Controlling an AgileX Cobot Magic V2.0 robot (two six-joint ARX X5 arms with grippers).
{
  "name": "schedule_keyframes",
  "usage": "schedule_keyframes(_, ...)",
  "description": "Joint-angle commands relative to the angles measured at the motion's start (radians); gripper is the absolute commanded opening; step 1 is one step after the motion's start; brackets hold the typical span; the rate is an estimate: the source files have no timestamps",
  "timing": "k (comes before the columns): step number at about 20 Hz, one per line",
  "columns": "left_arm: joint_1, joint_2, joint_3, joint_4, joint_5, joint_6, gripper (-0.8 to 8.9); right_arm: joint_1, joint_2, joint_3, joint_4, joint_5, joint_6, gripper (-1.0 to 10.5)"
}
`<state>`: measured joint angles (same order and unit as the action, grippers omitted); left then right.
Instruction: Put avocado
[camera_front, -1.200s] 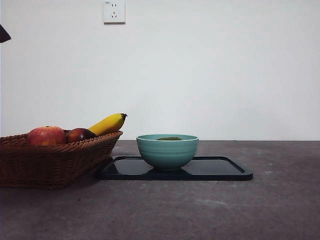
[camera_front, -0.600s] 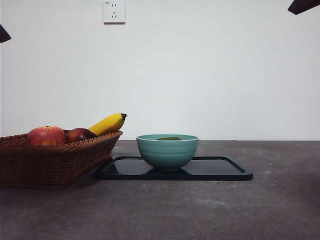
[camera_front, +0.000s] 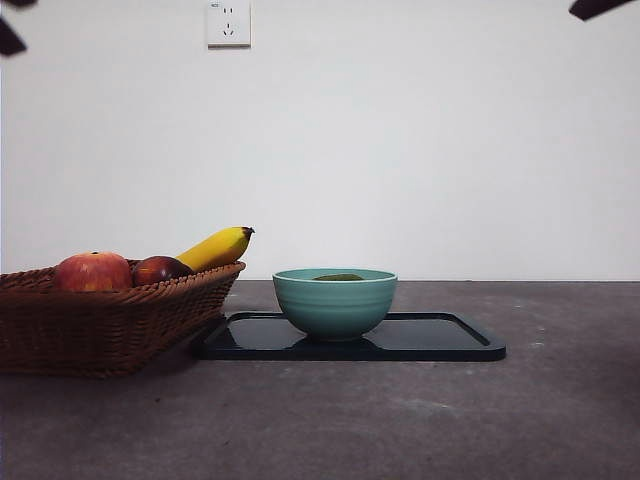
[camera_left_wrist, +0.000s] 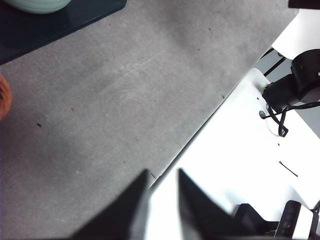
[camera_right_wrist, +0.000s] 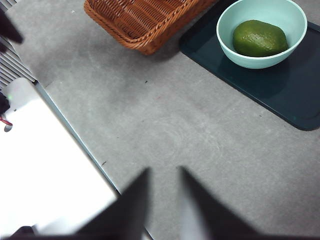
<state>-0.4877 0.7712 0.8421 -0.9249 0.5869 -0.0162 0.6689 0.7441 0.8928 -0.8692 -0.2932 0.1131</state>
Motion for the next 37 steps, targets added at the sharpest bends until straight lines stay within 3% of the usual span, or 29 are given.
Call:
schedule_keyframes(1, -0.005, 0.004, 0.01, 0.005, 0.008, 0.009, 0.1, 0.01, 0.005, 0.01, 0.009, -0.002, 0.006, 0.1)
schedule_keyframes(19, -0.005, -0.004, 0.01, 0.011, 0.007, 0.023, 0.09, 0.01, 0.005, 0.01, 0.009, -0.002, 0.007, 0.1)
schedule_keyframes(21, 0.032, -0.043, 0.009, 0.103, -0.048, 0.146, 0.09, 0.01, 0.005, 0.01, 0.009, -0.002, 0.007, 0.1)
schedule_keyframes(24, 0.165, -0.126, 0.004, 0.342, -0.078, 0.227, 0.09, 0.01, 0.005, 0.01, 0.009, -0.002, 0.007, 0.1)
schedule_keyframes(29, 0.374, -0.298, -0.124, 0.657, -0.253, 0.233, 0.09, 0.01, 0.005, 0.01, 0.009, -0.002, 0.007, 0.1)
schedule_keyframes(33, 0.434, -0.431, -0.318, 0.818, -0.423, 0.225, 0.09, 0.01, 0.005, 0.01, 0.009, -0.002, 0.007, 0.1)
schedule_keyframes(37, 0.457, -0.561, -0.514, 0.909, -0.535, 0.163, 0.09, 0.01, 0.005, 0.01, 0.009, -0.002, 0.007, 0.1)
